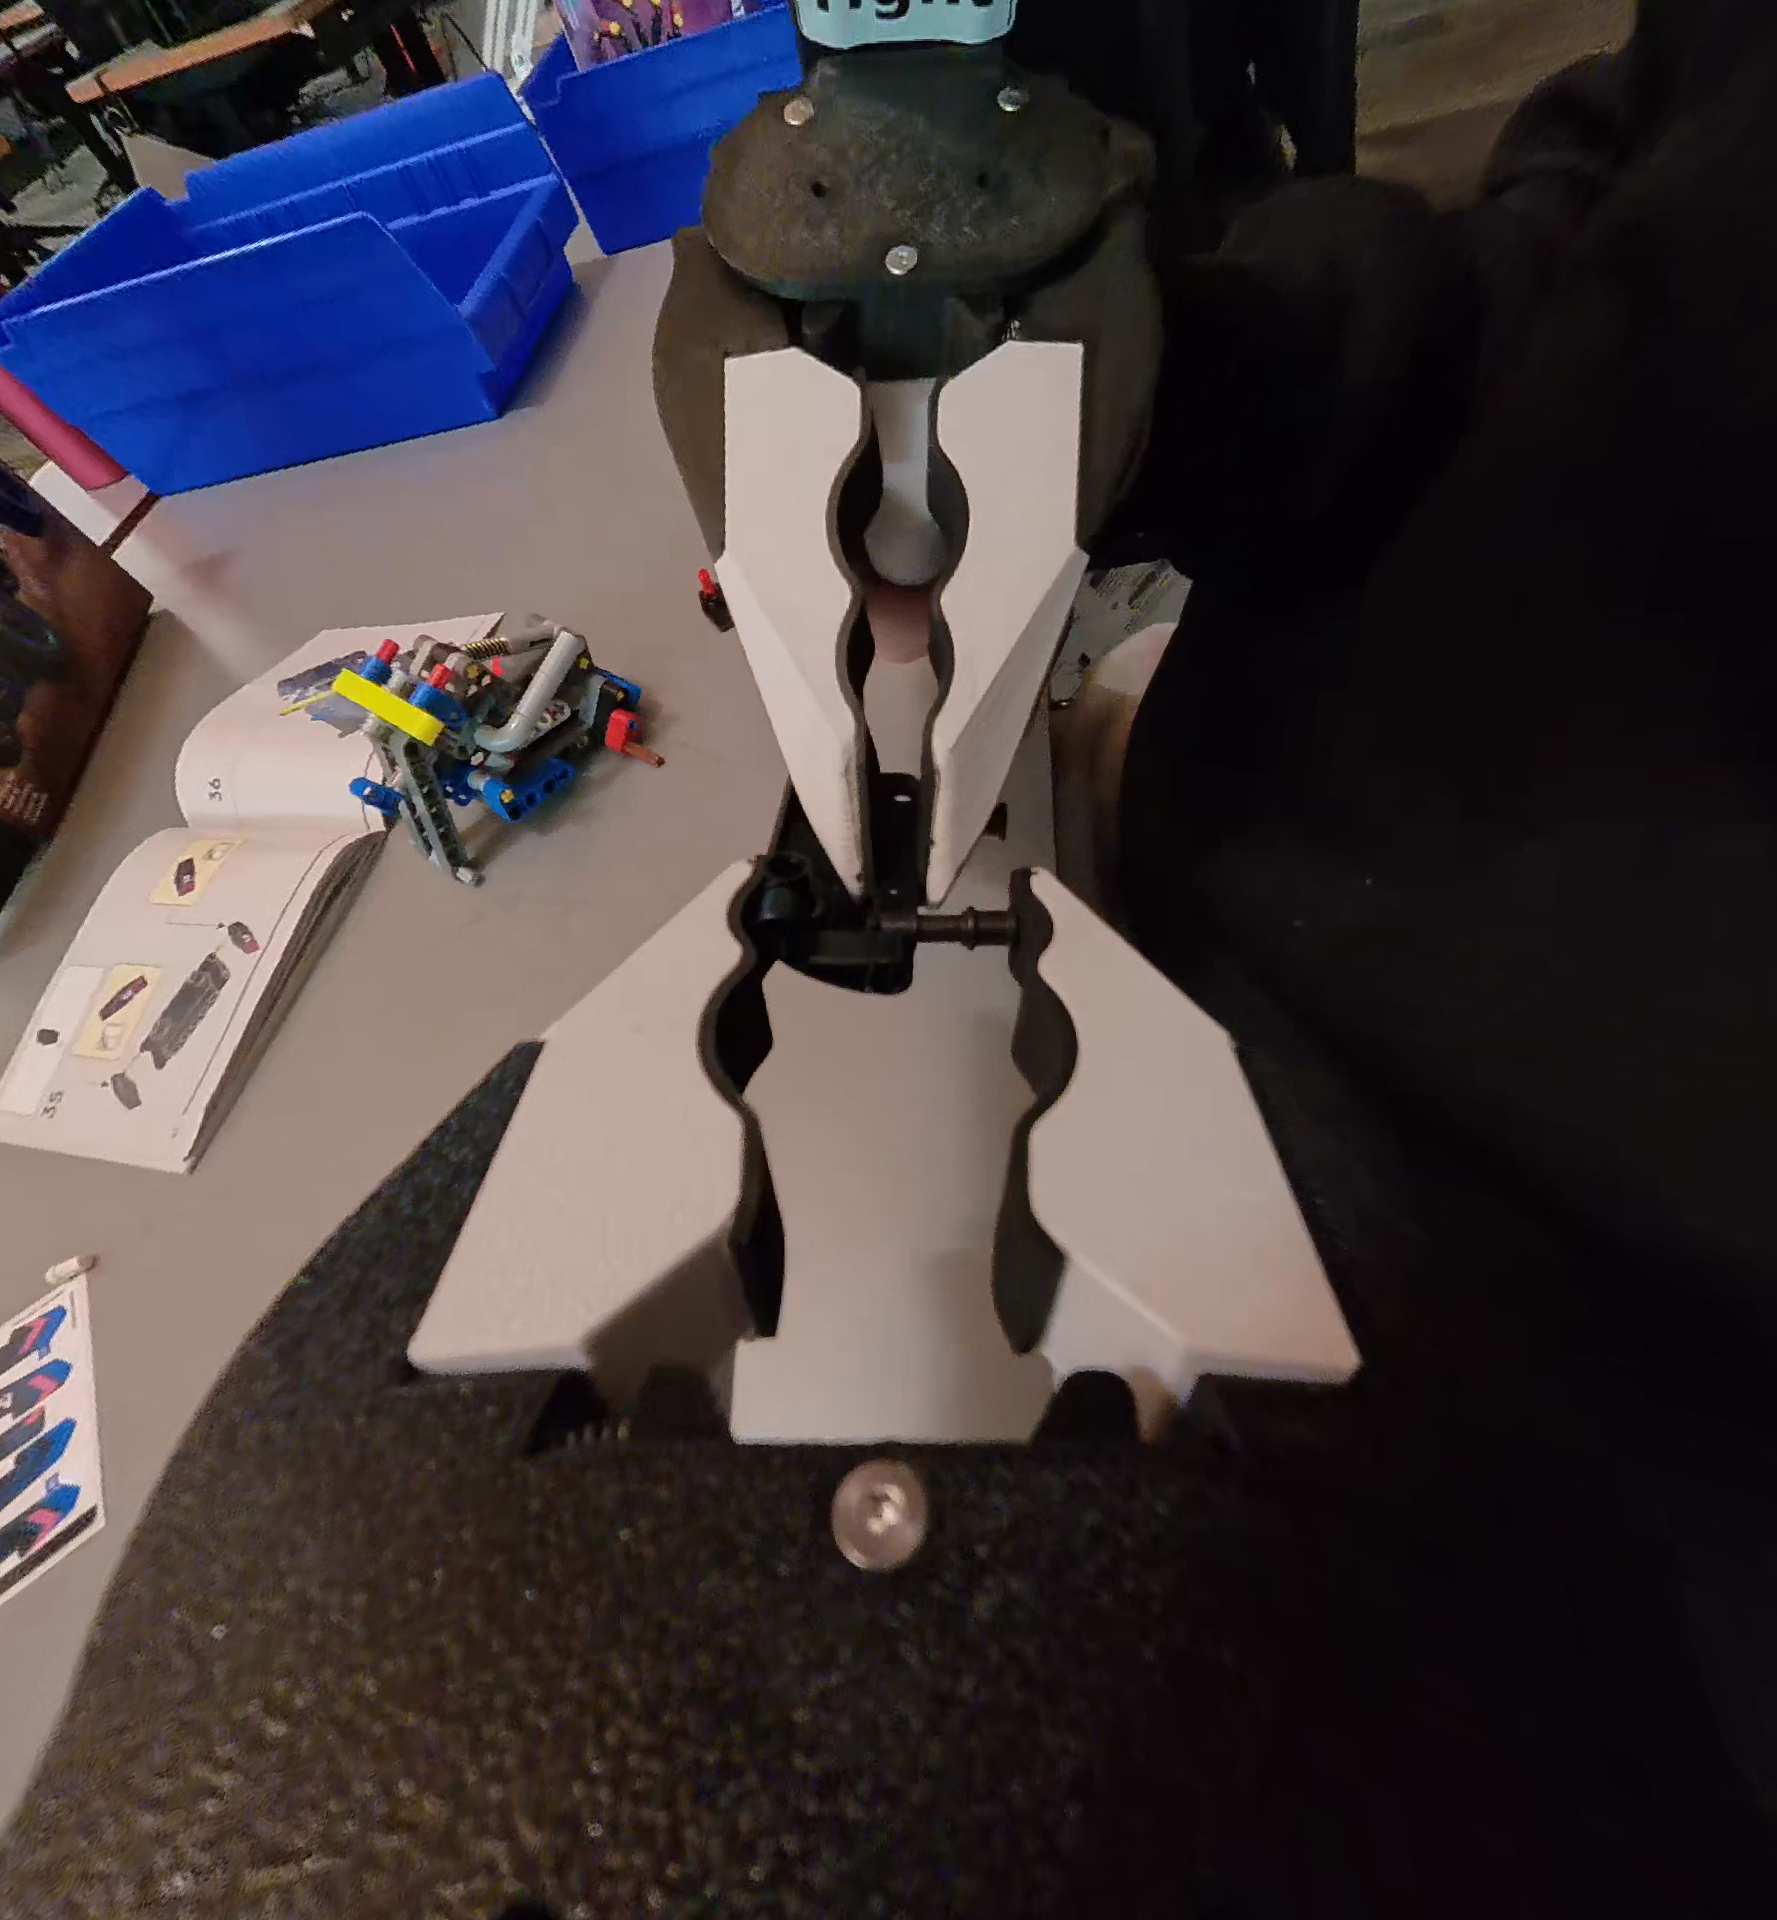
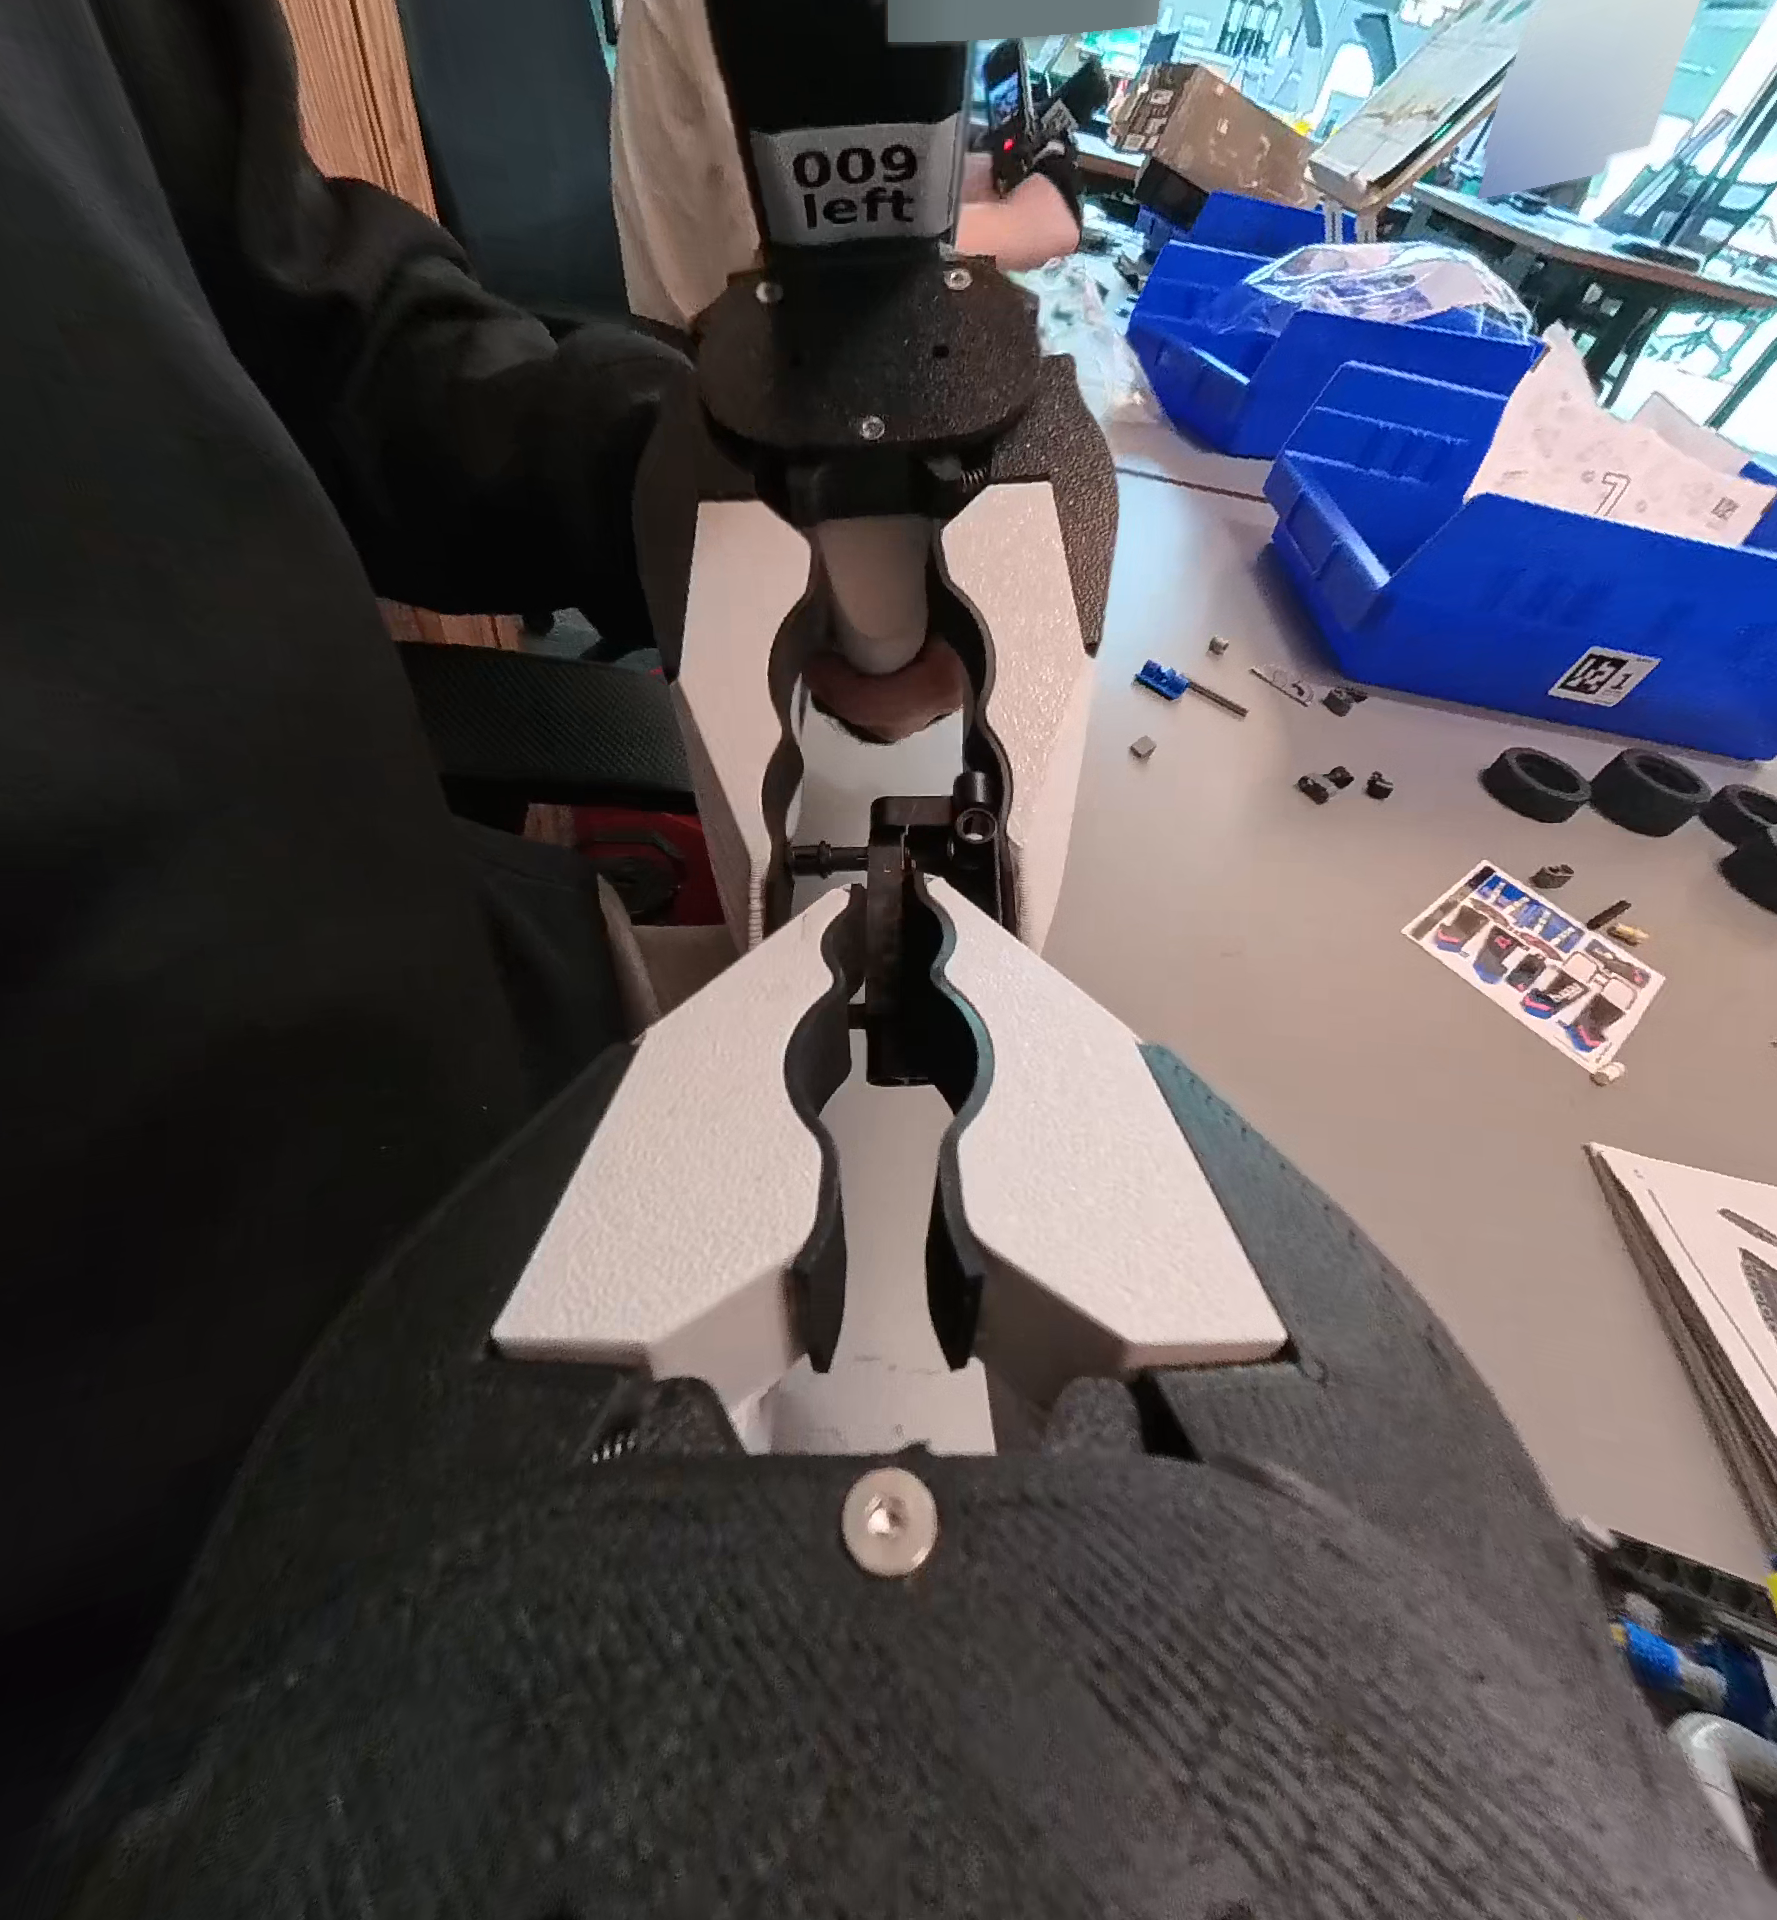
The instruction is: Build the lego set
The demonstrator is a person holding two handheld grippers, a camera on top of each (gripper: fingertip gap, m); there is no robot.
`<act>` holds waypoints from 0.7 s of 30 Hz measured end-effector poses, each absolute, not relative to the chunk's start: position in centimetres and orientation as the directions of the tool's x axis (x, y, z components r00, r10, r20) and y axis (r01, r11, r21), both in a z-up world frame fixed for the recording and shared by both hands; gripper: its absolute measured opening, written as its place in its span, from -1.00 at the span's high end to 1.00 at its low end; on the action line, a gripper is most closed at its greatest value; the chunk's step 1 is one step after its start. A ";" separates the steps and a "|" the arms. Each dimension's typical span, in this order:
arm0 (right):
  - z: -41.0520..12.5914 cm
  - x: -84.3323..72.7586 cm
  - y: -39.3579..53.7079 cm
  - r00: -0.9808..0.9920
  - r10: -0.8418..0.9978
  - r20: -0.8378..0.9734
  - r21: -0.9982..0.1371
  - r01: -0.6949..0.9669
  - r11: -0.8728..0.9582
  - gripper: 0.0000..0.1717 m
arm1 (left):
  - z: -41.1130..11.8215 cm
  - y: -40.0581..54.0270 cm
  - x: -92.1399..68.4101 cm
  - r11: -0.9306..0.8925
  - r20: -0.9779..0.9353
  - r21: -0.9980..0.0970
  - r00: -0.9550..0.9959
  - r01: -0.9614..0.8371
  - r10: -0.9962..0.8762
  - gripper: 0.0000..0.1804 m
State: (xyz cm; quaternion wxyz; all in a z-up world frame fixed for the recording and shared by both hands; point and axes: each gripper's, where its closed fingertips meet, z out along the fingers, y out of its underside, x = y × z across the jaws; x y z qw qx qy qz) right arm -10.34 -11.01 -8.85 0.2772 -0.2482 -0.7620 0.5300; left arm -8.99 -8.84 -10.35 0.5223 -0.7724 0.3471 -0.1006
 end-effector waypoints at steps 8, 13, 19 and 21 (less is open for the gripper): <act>-11.4 -10.2 -11.3 -0.745 0.654 0.129 -0.924 0.149 0.352 0.95 | -12.9 -9.2 -8.7 -0.313 -0.051 -0.885 0.741 -0.344 -0.670 0.55; -12.5 -10.2 -11.0 -0.751 0.651 0.107 -0.918 0.177 0.355 0.94 | -14.0 -9.0 -8.5 -0.335 0.011 -0.890 0.719 -0.309 -0.695 0.56; -12.8 -9.6 -10.9 -0.787 0.614 0.060 -0.925 0.187 0.330 0.94 | -14.3 -9.0 -7.8 -0.321 0.030 -0.892 0.666 -0.319 -0.745 0.55; -13.0 -9.4 -10.8 -0.803 0.595 0.048 -0.921 0.194 0.337 0.93 | -14.5 -8.9 -7.7 -0.326 0.032 -0.885 0.654 -0.333 -0.756 0.54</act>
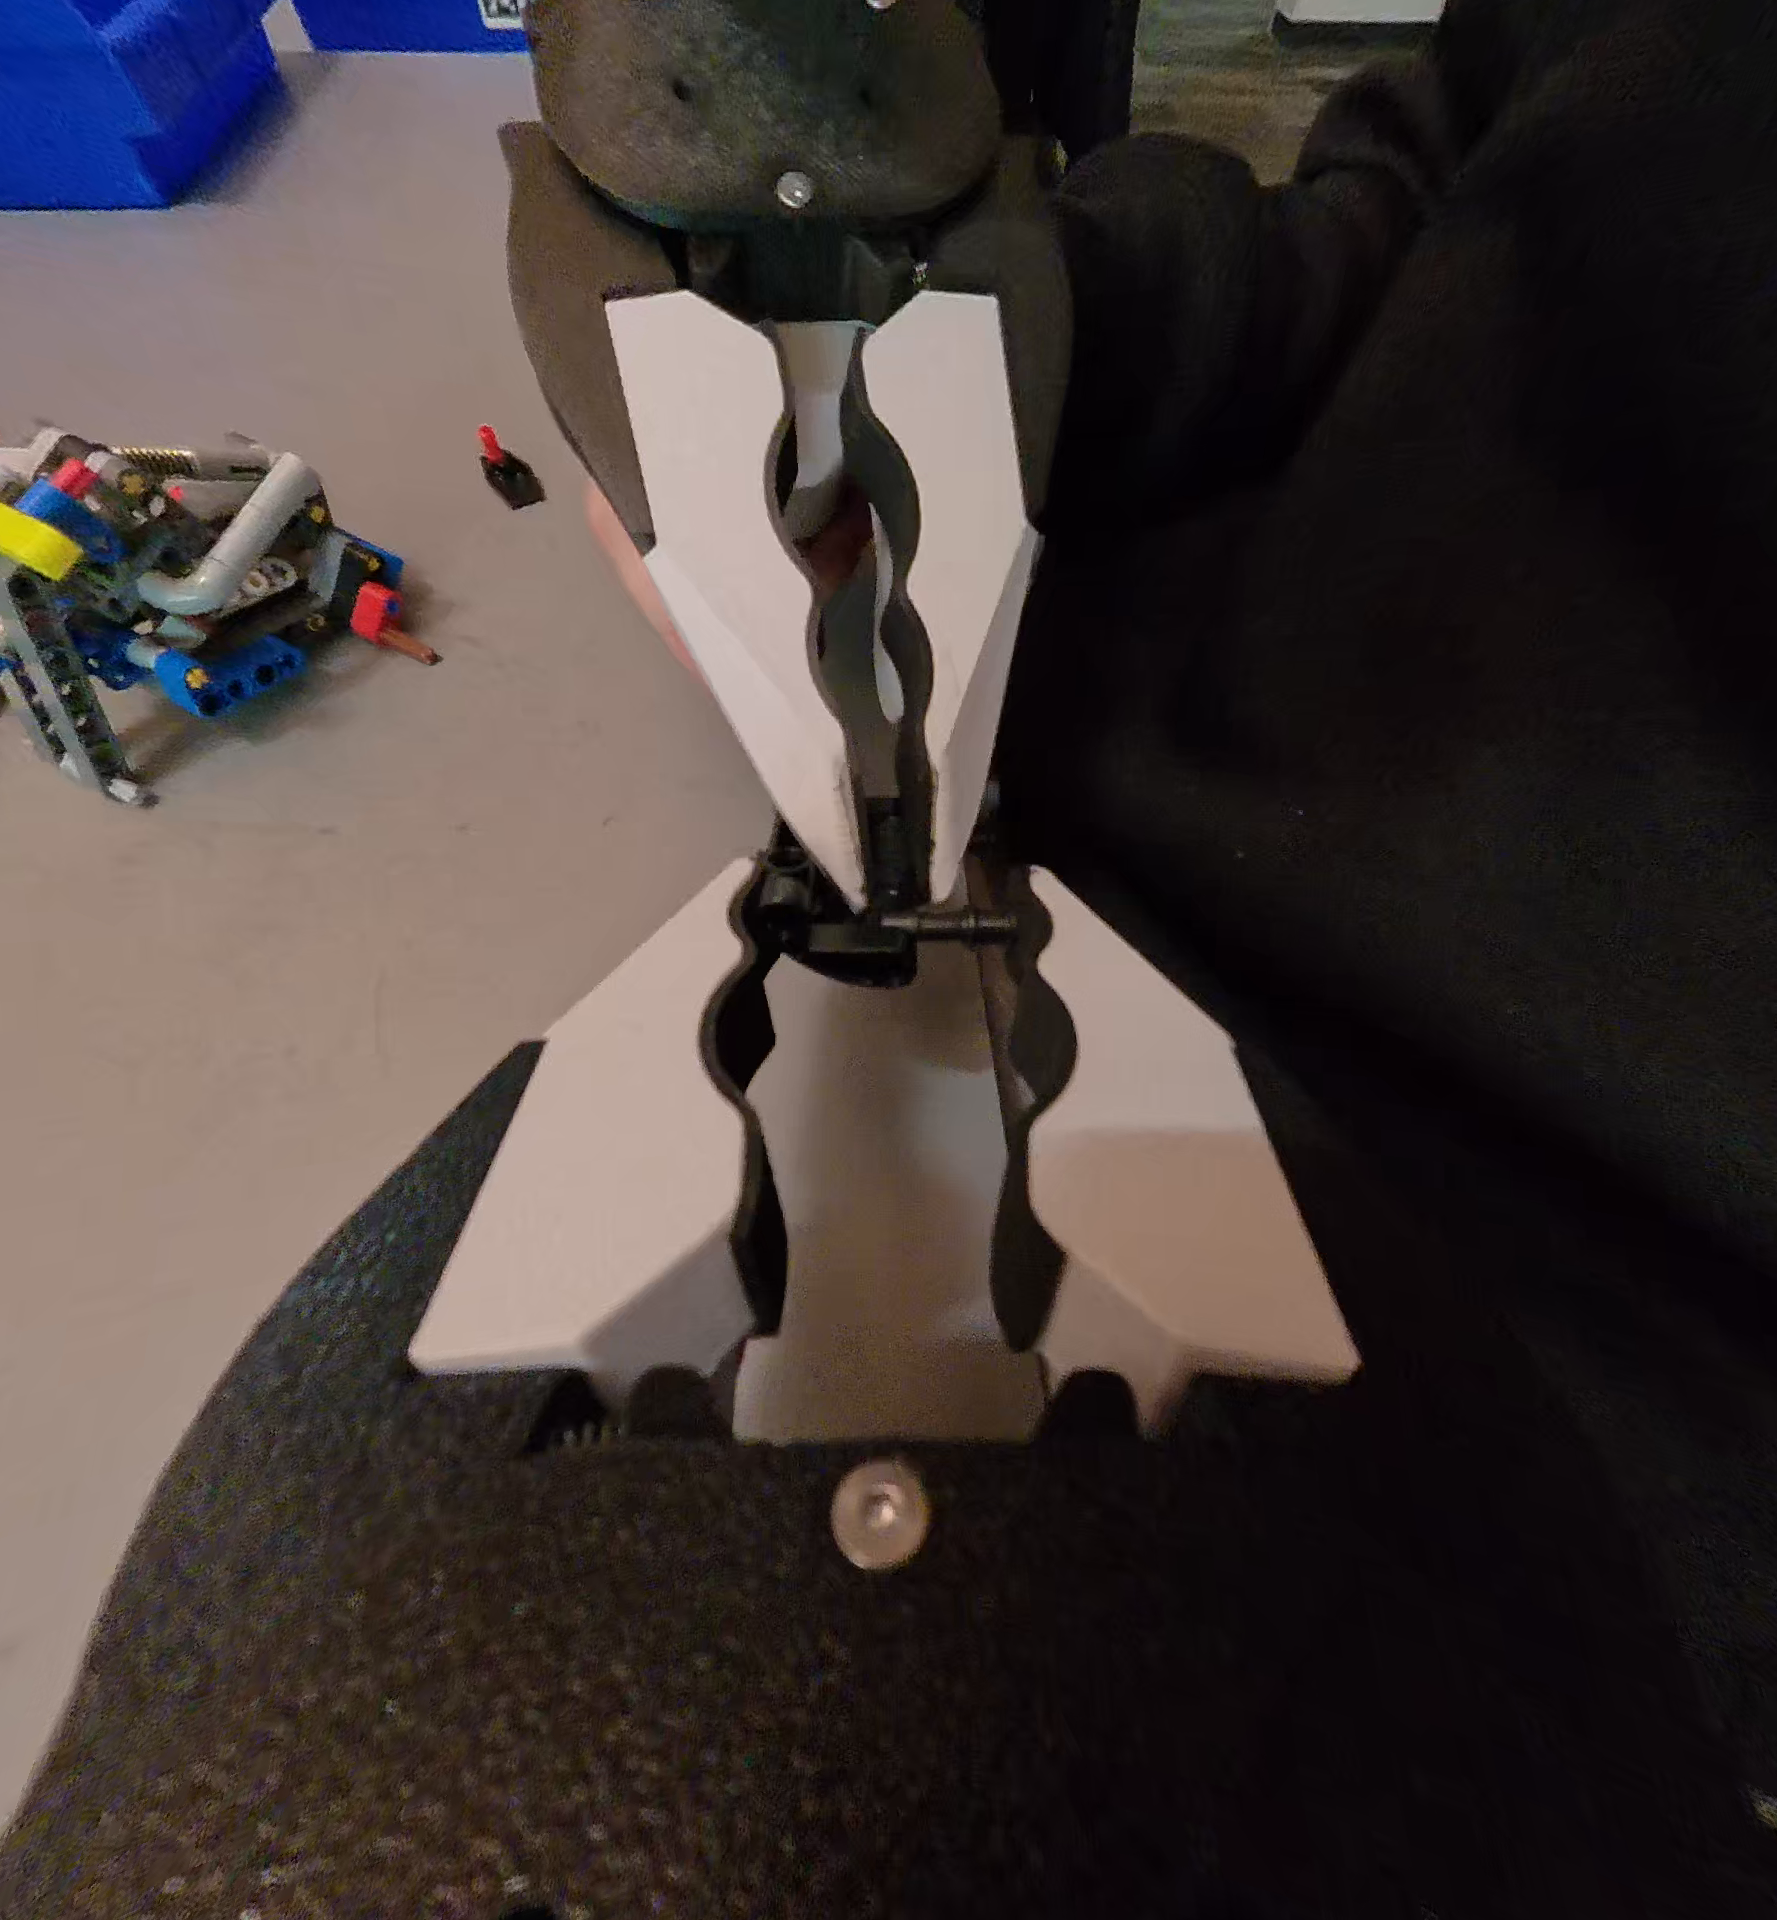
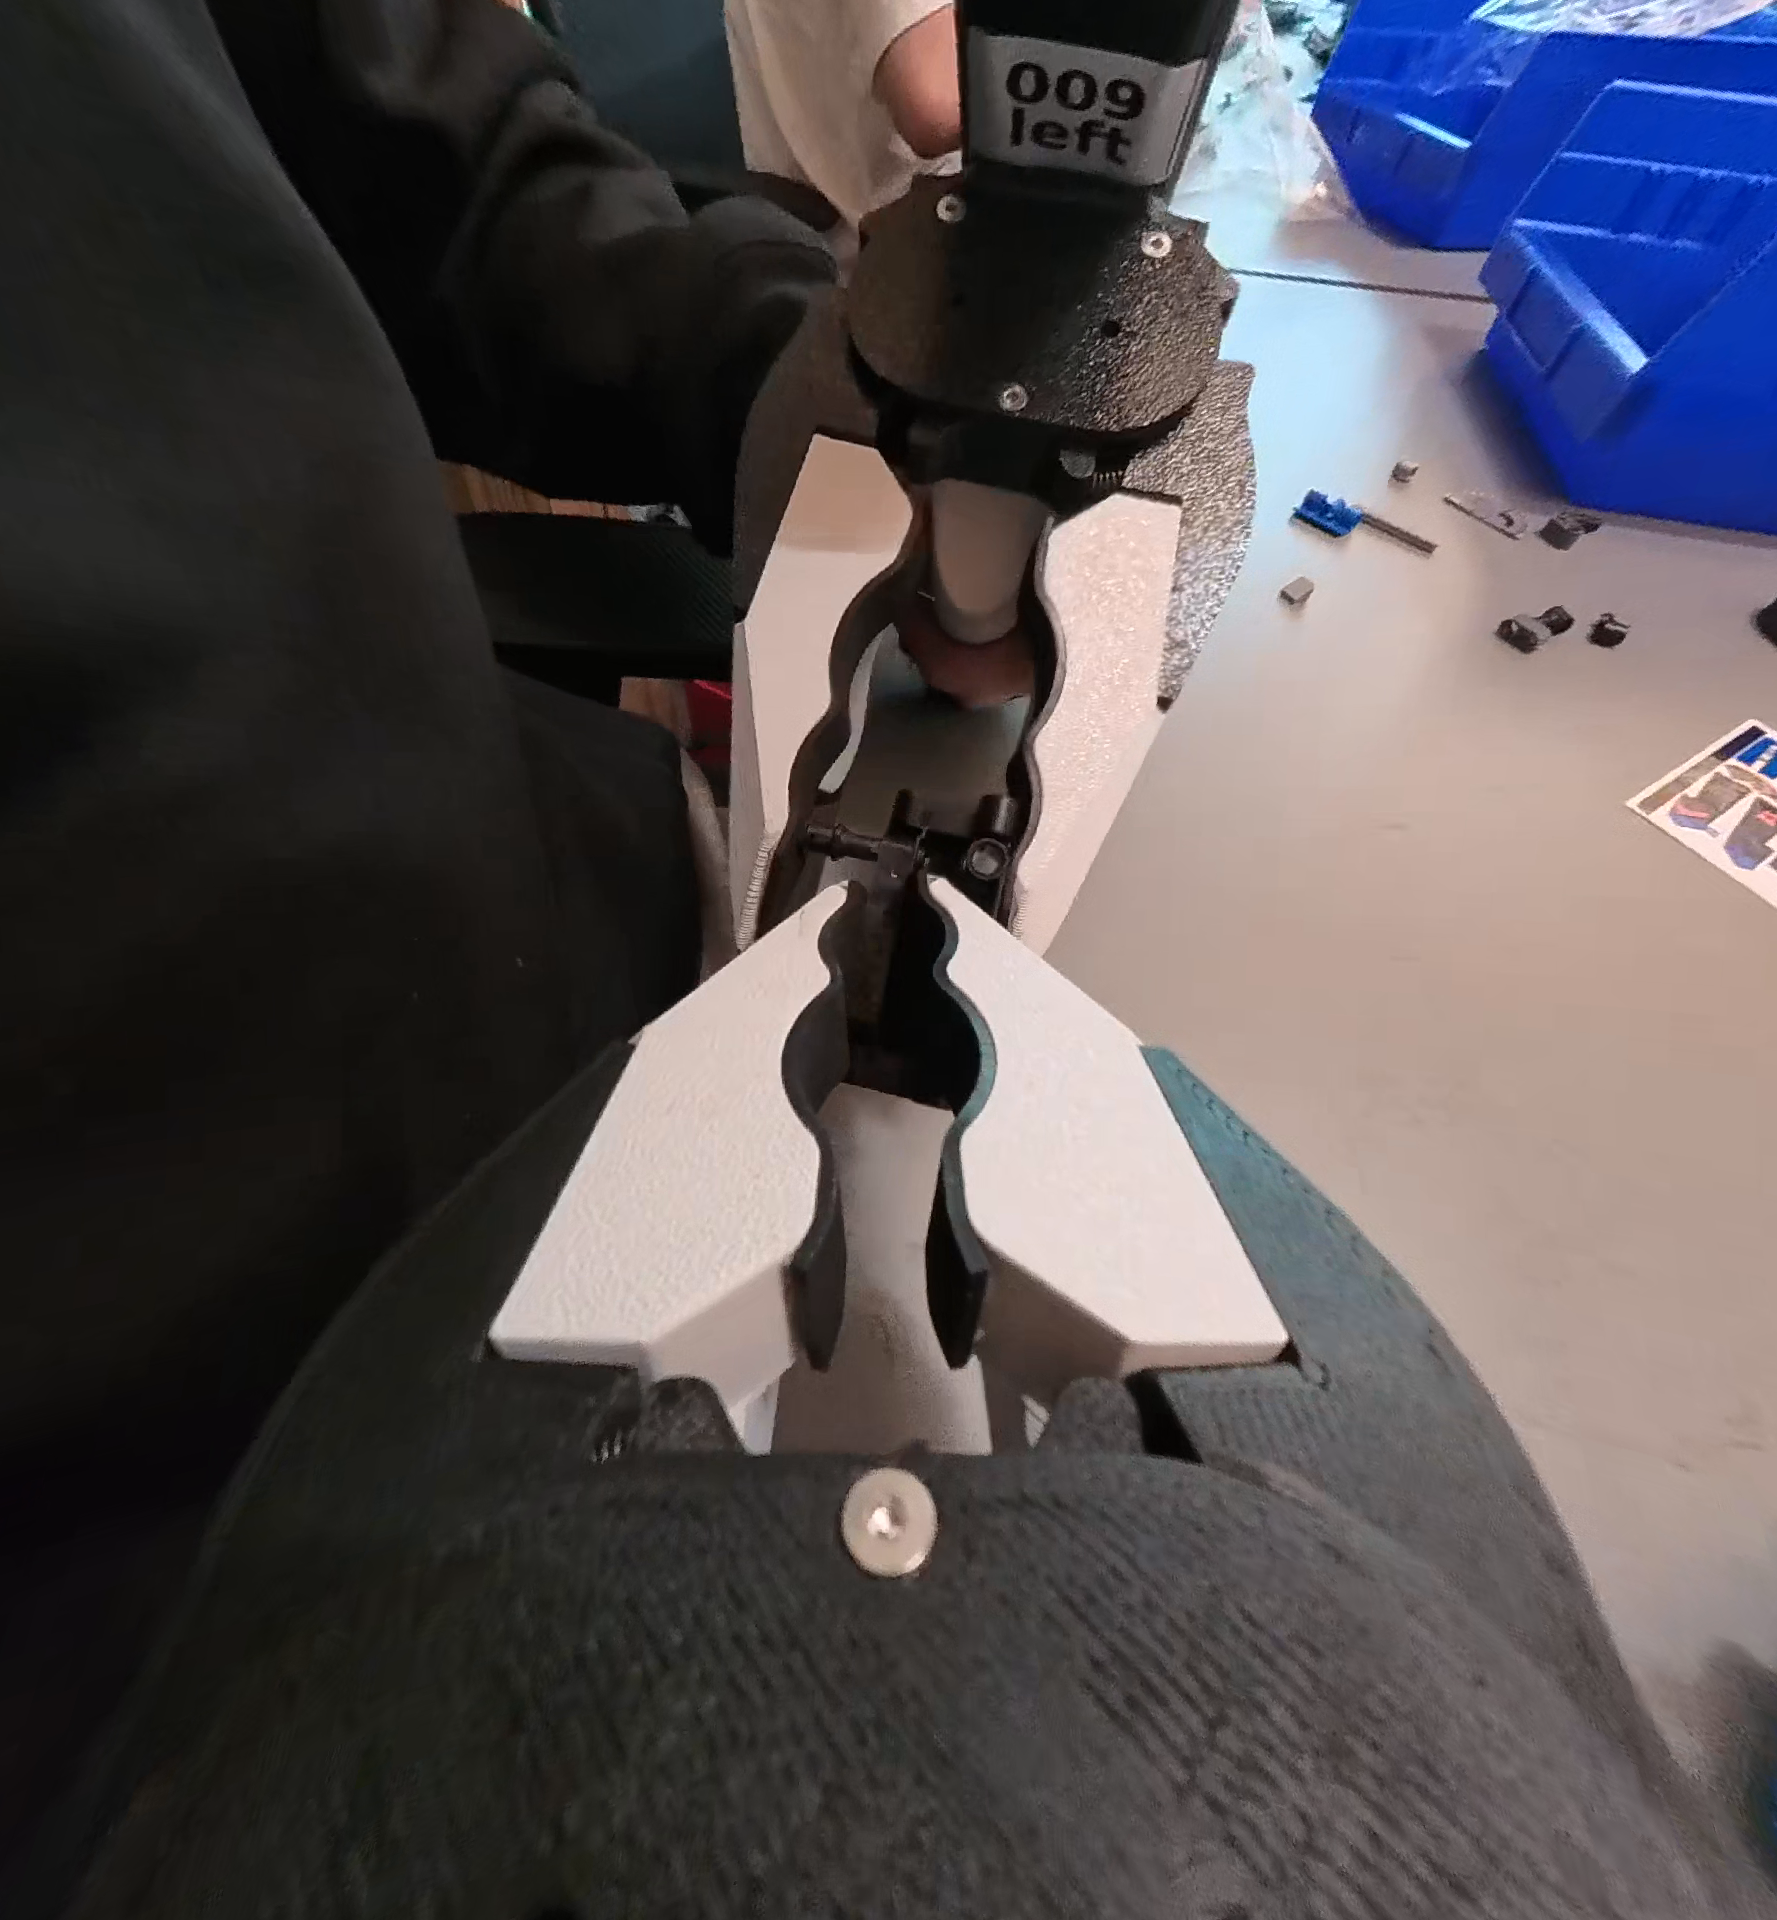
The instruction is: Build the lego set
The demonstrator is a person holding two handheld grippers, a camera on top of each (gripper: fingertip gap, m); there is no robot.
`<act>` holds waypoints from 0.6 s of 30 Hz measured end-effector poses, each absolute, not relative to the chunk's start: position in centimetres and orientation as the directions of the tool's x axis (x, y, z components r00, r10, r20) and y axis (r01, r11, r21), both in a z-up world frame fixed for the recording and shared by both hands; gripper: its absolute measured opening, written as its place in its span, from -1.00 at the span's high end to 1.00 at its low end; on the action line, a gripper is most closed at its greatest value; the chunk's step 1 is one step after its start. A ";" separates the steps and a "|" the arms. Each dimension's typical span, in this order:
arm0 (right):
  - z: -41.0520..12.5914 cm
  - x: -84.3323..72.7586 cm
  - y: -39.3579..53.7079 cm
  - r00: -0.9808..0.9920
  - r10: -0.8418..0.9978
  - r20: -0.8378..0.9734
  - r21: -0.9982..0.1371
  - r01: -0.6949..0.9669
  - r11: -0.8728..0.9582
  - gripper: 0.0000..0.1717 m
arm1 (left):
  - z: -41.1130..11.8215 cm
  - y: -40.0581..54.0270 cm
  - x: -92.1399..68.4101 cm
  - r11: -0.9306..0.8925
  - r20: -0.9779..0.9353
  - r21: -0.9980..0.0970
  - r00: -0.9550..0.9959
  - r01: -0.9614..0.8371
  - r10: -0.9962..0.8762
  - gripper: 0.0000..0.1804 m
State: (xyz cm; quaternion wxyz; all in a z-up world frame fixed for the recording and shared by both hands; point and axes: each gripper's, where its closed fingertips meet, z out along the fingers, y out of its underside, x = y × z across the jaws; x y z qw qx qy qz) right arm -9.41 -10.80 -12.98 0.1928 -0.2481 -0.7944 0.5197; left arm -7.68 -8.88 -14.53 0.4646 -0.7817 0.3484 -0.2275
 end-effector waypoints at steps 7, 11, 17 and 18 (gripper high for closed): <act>-15.4 -11.5 -8.4 -0.729 0.684 0.031 -0.856 0.334 0.395 0.95 | -17.4 -7.2 -11.1 -0.354 -0.171 -0.744 0.674 -0.567 -0.719 0.53; -17.3 -12.1 -7.3 -0.705 0.708 0.041 -0.785 0.415 0.459 0.94 | -18.2 -6.8 -11.9 -0.431 -0.083 -0.739 0.705 -0.518 -0.704 0.54; -18.1 -12.9 -6.7 -0.725 0.685 0.071 -0.733 0.428 0.529 0.94 | -18.4 -6.0 -12.7 -0.506 -0.003 -0.737 0.751 -0.448 -0.660 0.56; -18.1 -12.8 -6.7 -0.736 0.674 0.072 -0.731 0.420 0.537 0.94 | -18.4 -6.1 -12.7 -0.504 -0.003 -0.738 0.749 -0.449 -0.662 0.56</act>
